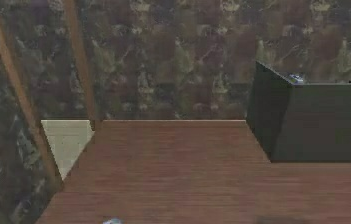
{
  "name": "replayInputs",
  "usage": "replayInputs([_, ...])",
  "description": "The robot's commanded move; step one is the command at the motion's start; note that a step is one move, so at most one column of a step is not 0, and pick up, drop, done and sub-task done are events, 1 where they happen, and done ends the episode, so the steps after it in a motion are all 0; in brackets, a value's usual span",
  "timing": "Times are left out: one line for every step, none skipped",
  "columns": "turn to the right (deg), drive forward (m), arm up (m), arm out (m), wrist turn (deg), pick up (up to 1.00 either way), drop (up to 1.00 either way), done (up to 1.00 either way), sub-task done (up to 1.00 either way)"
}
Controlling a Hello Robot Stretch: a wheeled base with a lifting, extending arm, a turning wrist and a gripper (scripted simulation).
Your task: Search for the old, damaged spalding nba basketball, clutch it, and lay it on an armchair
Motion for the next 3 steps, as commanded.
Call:
replayInputs([-45.0, 0.00, 0.00, 0.00, 0.0, 0.00, 0.00, 0.00, 0.00])
replayInputs([-45.0, 0.00, 0.00, 0.00, 0.0, 0.00, 0.00, 0.00, 0.00])
replayInputs([-24.0, 0.00, 0.00, 0.00, 0.0, 0.00, 0.00, 0.00, 0.00])
